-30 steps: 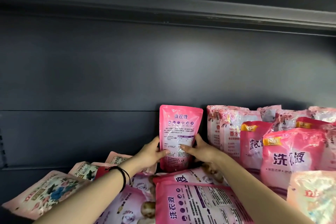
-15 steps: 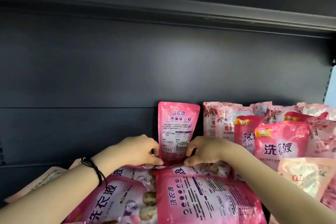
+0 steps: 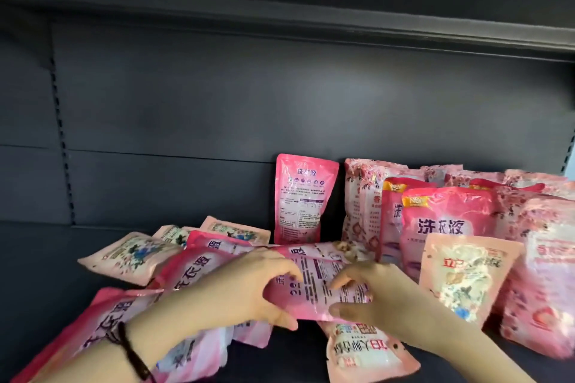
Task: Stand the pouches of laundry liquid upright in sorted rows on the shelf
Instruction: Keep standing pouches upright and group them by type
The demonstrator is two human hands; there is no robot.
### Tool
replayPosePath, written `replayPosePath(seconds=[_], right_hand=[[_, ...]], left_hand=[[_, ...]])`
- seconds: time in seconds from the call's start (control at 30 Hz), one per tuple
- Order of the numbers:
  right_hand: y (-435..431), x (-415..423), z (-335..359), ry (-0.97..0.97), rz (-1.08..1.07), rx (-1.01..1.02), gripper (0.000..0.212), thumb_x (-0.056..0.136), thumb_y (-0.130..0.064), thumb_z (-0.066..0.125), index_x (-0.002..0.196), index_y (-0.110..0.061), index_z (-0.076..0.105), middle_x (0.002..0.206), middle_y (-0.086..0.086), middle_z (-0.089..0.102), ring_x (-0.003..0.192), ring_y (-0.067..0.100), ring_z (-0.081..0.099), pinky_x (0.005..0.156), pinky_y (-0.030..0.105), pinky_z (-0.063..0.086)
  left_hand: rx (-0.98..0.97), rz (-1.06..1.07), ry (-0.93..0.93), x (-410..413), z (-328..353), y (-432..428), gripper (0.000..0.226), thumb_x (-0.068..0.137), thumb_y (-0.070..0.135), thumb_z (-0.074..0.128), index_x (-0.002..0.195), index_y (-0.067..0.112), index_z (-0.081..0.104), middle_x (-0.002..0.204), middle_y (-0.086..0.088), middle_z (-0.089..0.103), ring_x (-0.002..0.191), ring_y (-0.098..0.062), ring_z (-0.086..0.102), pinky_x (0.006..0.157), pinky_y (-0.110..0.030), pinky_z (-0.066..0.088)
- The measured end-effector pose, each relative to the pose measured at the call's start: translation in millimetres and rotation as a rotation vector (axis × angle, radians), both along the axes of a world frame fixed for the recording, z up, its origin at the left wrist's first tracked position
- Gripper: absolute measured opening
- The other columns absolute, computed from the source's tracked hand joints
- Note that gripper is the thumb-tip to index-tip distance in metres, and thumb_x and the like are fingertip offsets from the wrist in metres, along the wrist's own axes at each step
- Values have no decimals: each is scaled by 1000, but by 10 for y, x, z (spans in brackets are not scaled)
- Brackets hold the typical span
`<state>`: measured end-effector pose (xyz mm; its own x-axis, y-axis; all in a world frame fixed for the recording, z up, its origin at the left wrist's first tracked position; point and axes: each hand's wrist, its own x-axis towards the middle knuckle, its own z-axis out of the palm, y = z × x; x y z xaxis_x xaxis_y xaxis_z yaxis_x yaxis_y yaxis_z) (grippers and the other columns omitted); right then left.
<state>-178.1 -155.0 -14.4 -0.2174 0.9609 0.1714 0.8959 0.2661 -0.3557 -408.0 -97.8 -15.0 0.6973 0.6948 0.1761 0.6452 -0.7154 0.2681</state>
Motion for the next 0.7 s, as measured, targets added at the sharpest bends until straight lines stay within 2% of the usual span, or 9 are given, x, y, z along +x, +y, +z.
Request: replayPosePath(seconds=[0.13,0.23,0.3,0.37,0.43,0.53,0.57,0.63,0.7], right_hand=[[-74,70,-35,48,-3,12,35,79,-52,68,109,-36,64,112,-21,62,103,-9,55,92,19,47],[-101,56,-41,65,8,20,36,80,-48,70,111,-32,64,111,-22,61,104,-6,54,87,12,41],[-94,13,-58,69,33,52,38,80,-45,72,114,-29,64,112,-21,59,104,-6,53,85,7,39],[-51,-70,-98,51,68,73,47,78,-44,73,121,-27,61,119,-17,59,107,-2,53,91,11,41],[10,-183,-134,24,70,93,52,77,-45,73,125,-30,58,119,-17,57,108,3,53,93,21,44],[116,-337,-158,4,28,211,20,87,-39,61,101,-26,64,81,-15,56,81,10,54,73,28,46],[153,-352,-161,25,-15,248,17,92,-38,56,95,-24,65,73,-12,54,74,12,53,69,29,45],[215,-337,-159,72,-72,303,25,96,-39,51,87,-21,66,71,-6,61,68,16,57,64,31,45],[262,-286,-124,190,-86,349,32,95,-35,55,66,-19,56,57,-6,54,53,13,50,52,27,38]], left_hand=[[250,46,88,152,-156,-153,49,74,48,72,117,39,51,119,25,46,111,1,36,94,-20,29],[203,89,-6,103,-179,-159,29,77,39,73,102,36,60,102,25,54,96,2,45,83,-20,38],[157,97,-77,69,-178,-121,21,79,38,73,99,33,69,100,22,64,94,3,55,88,-23,45],[146,82,-129,68,-159,-93,17,81,39,70,95,30,75,97,17,71,93,3,58,93,-23,44],[193,61,-206,96,-101,-78,18,83,41,66,91,29,76,90,14,72,92,1,57,89,-18,40],[292,92,-291,168,62,-65,16,85,40,64,91,30,76,89,16,71,97,-1,46,81,-3,28],[336,95,-297,189,114,-71,15,84,40,65,91,31,75,91,17,71,98,1,44,84,-3,26],[419,69,-343,208,156,-65,14,81,39,68,92,33,74,94,20,69,99,6,47,92,-9,29],[366,90,-558,181,129,-64,27,79,29,73,105,33,70,105,23,63,103,10,51,90,-8,35]])
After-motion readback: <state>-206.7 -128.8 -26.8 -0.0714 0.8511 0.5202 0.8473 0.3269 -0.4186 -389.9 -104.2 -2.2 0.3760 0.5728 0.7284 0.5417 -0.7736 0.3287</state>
